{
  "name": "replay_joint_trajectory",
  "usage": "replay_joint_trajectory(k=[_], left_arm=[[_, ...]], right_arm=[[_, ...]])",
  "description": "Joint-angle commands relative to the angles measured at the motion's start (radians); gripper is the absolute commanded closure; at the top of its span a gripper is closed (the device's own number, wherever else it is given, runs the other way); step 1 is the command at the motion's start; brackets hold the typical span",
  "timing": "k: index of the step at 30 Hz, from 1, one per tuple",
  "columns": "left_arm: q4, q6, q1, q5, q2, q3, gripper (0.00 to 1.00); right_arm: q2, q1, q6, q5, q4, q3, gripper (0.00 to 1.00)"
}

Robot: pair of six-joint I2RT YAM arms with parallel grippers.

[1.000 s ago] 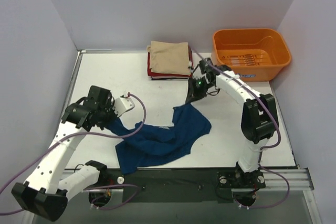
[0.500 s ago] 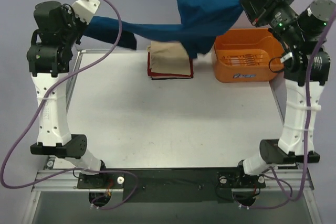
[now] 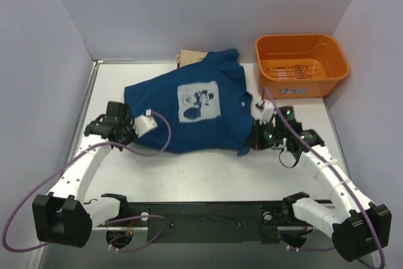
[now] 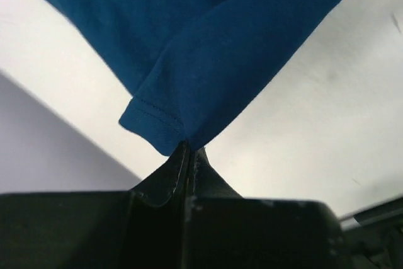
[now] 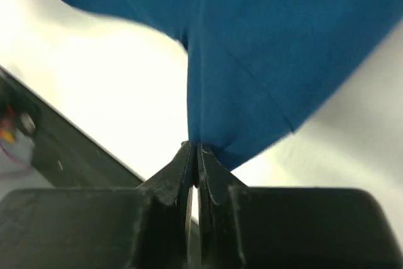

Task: Fold and stack the t-shirts
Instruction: Flatten out the tshirt

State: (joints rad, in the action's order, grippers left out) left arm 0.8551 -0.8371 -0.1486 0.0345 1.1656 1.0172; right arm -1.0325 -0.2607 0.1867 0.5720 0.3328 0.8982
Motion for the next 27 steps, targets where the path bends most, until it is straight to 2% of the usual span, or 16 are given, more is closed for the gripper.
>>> replay_joint_trajectory(k=[1, 5, 10, 13, 19, 24, 27], left_arm=[[-0.022, -0.092, -0.017, 0.041, -0.147, -0.259, 1.0], [0.077, -0.115, -0.019, 0.064, -0.201, -0.399, 1.0], [0.248, -0.131, -0.016, 0.076, -0.293, -0.366, 1.0], [0.324, -0.151, -0.003, 0.094, -0.339, -0.319, 1.0], [0.475, -0.244, -0.005, 0.051, -0.357, -0.191, 1.0], [0.568, -0.237, 0.007, 0.071, -0.343, -0.056, 1.0], [0.59, -0.246, 0.014, 0.076, -0.356, -0.005, 1.0]], right_arm=[[0.11, -0.174, 0.124, -0.209, 0.049, -0.284, 1.0], [0.158, -0.261, 0.356, -0.27, 0.101, -0.405, 1.0], [0.331, -0.261, 0.528, -0.316, 0.296, -0.423, 1.0], [0.416, -0.259, 0.562, -0.339, 0.451, -0.348, 1.0], [0.449, -0.261, 0.634, -0.232, 0.65, -0.262, 1.0], [0.457, -0.262, 0.602, -0.242, 0.86, 0.032, 1.0], [0.447, -0.261, 0.593, -0.242, 0.949, 0.131, 1.0]])
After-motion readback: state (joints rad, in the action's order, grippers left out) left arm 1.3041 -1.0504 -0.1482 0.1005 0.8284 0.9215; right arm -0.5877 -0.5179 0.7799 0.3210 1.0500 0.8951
